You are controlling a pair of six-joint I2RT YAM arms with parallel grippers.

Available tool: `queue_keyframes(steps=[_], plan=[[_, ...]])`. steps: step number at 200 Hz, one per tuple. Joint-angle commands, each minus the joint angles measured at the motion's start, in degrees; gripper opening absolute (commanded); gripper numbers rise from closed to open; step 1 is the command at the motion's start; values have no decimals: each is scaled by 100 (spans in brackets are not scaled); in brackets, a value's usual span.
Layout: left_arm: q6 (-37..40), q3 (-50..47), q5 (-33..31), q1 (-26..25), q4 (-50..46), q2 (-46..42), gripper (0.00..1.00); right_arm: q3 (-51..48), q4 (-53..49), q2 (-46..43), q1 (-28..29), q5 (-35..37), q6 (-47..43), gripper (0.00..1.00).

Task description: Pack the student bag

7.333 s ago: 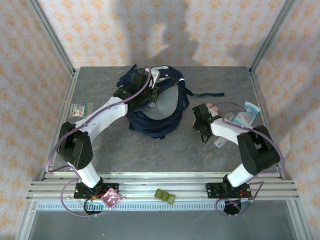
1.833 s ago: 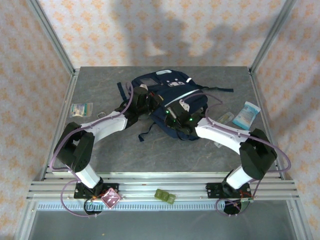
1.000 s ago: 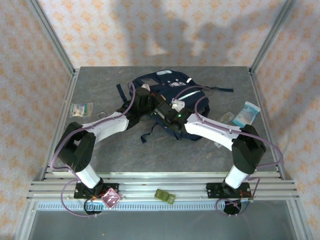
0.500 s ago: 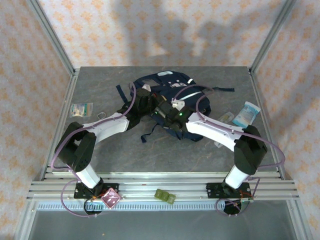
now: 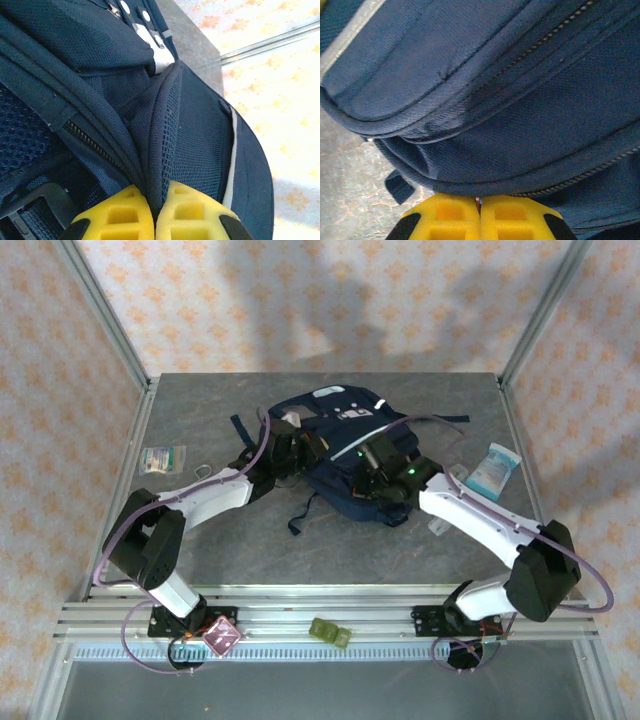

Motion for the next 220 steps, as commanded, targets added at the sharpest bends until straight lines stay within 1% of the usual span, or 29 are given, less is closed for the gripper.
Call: queue_keyframes(steps=[1,31,55,72,86,100,112,123,146,164,178,190,197,212,220], plan=[[613,-32,-535,238,37,-412,0,103,-397,45,-138,773,-292,0],[781,-214,-628,574,-61,-686,0,-468,-72,-93,-558,1002,-322,0],[967,-352,-636,824,-216,-822,0,-876,150,-246,-976,1345,-294,0],[996,-496,-592,963,-211,-898,0,-1007,182,-255,-1232,1751,-261,0],[1013,-585,-580,1058,-168,-939,0,-1039,241,-320,-1296,2138,-195,0],[1053,-570,-568,1123,-151,-893,0,-1107,434,-478,-1292,2054,-239,0],[1133,-487,-539,1160,-81,-796,0,-1218,632,-677,-1201,1811,-395,0],[1225,-371,-454,1178,28,-641,0,-1339,831,-878,-1021,1386,-636,0],[1410,169,-252,1179,97,-108,0,-1461,925,-1132,-321,1083,-822,0],[1479,731,-140,1178,80,411,0,-1433,1026,-1031,151,672,-814,0],[1558,1226,-153,1178,22,794,0,-1352,1397,-852,542,398,-746,0],[1679,1655,-298,1187,-119,1063,0,-1253,1833,-642,740,307,-639,0],[1721,1857,-371,1192,-211,1167,10,-1211,2145,-485,753,236,-547,0],[1665,2035,-329,1196,-357,1188,39,-1129,2917,-186,759,106,-348,0],[1609,1943,-264,1196,-376,1074,49,-1071,3251,18,752,123,-274,0]])
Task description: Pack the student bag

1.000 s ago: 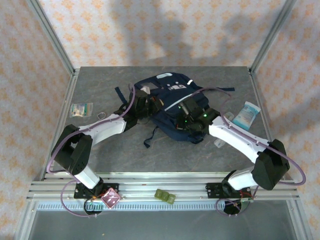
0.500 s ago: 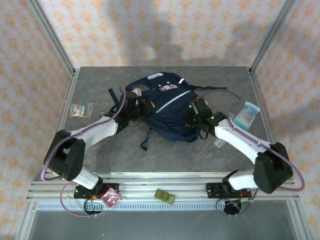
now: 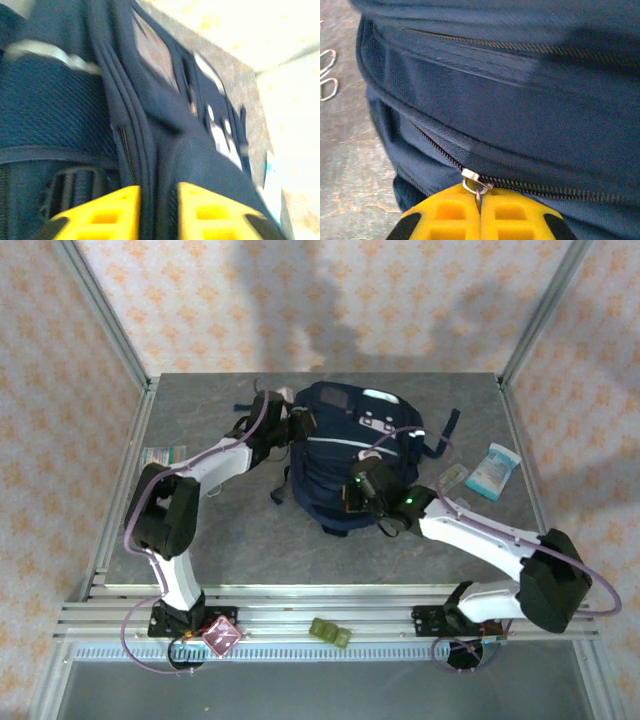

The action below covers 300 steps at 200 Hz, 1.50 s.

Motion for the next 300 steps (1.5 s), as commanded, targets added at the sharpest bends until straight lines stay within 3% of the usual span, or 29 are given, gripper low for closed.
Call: queue_keyframes(steps=[1,46,76,97,138,146,155,171,178,217,267,279,300], plan=[[89,277,-531,228,229,-238,50,265,1075,402,74,-199,297,0],[-212,-1497,-651,187,-142,-1781,66,759,1368,1134,-2,-239,297,0],[-775,-2787,-517,-230,289,-2518,70,870,1430,1343,-45,-421,245,0],[-977,-2994,-574,-542,709,-2479,74,927,1471,1474,-45,-595,256,0],[-964,-2286,-606,-783,674,-1479,75,879,1630,1523,45,-679,307,0],[-969,-2220,-707,-793,677,-1331,71,896,1642,1542,91,-680,270,0],[-947,-2148,-885,-763,595,-1162,59,920,1589,1580,121,-670,247,0],[-881,-2072,-1023,-604,492,-984,12,836,1449,1560,126,-567,242,0],[-886,-2073,-990,-502,492,-948,0,747,1372,1521,123,-432,237,0],[-802,-2286,-913,62,524,-1281,0,-193,876,847,-152,197,304,0],[-351,-2057,-921,565,211,-1320,0,-1391,188,-384,-1456,961,534,0],[-302,-1938,-921,591,211,-1215,0,-1296,89,-435,-1488,1189,452,0],[-236,-1547,-888,606,167,-935,0,-1058,345,-383,-1295,749,368,0]])
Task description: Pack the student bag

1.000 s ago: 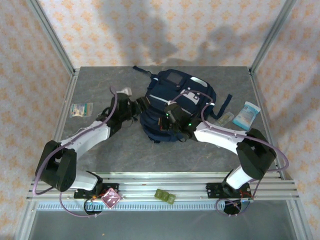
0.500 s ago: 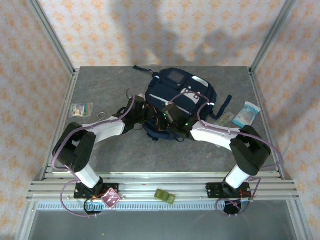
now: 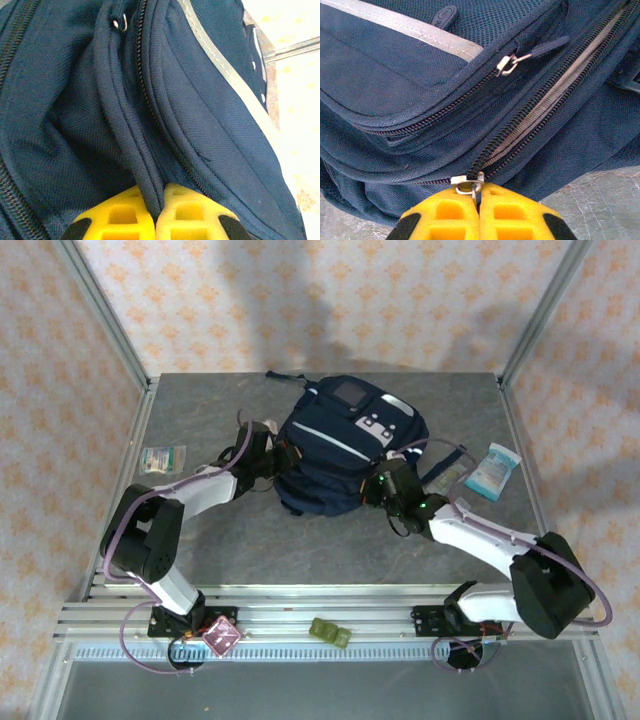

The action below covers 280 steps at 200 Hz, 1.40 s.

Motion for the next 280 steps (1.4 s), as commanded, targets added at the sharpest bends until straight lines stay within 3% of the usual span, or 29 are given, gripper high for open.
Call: queue_keyframes(steps=[1,35,54,70,98,124,165,185,198,223,249,280], plan=[[401,547,-1246,538,-152,229,0,76,-839,-100,-120,923,-1,0],[694,1602,-1536,610,-587,728,0,754,-346,646,761,440,-63,0],[750,1937,-1471,621,-897,743,43,1124,164,1210,966,83,33,0],[662,1685,-1280,615,-886,437,55,1458,518,1622,1038,-152,113,0],[375,589,-1019,519,-710,-443,61,1883,797,2121,1068,-321,97,0],[-17,-503,-1014,87,-258,-1093,66,2107,789,2380,1075,-487,8,0],[-284,-752,-1041,-584,682,-759,69,2135,848,2510,1153,-613,18,0],[-250,-395,-1009,-697,722,-139,67,2164,865,2543,1255,-611,4,0],[-159,-252,-1153,-697,726,118,56,2203,745,2562,1287,-580,-27,0],[-101,-148,-1272,-518,606,311,0,2024,525,2341,1265,-221,-100,0],[-78,-326,-1155,-141,604,167,0,1661,229,1970,878,24,-105,0],[136,-451,-1220,169,446,-161,0,1297,-488,1849,-117,241,73,0]])
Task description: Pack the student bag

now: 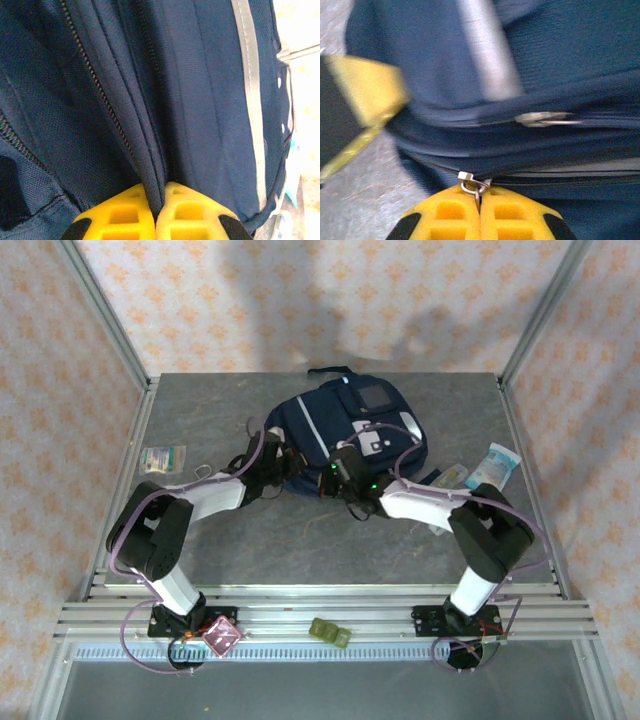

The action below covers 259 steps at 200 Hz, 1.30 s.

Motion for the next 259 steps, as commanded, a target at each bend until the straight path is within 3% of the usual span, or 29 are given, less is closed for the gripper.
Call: queue_keyframes(steps=[1,30,57,136,143,146,155,165,178,190,259], plan=[[304,-104,-656,538,-20,-288,0,-277,-955,-321,-802,503,97,0],[498,-18,-667,707,-204,-342,0,-351,-1374,-295,-1620,894,308,0],[649,136,-696,745,-315,-253,0,-219,-1287,-398,-1700,876,171,0],[1261,1189,-1249,1010,-965,237,0,-253,-822,-1016,-224,-820,74,0],[1262,1196,-1295,1007,-1024,228,0,-262,-708,-1145,-223,-850,136,7],[1262,1202,-1298,1010,-1051,221,0,-270,-666,-1203,-223,-842,165,14],[1268,1161,-1278,1008,-1114,175,14,-242,-565,-1361,-232,-766,220,36],[1226,1051,-1179,1002,-1125,72,30,-181,-479,-1471,-294,-718,311,48],[1094,773,-1039,966,-979,-169,41,-53,-387,-1436,-491,-871,474,49],[964,477,-929,887,-796,-364,46,117,-377,-1241,-695,-1061,671,49],[698,-149,-815,451,-416,-549,53,760,-180,219,-865,-1367,1277,49]])
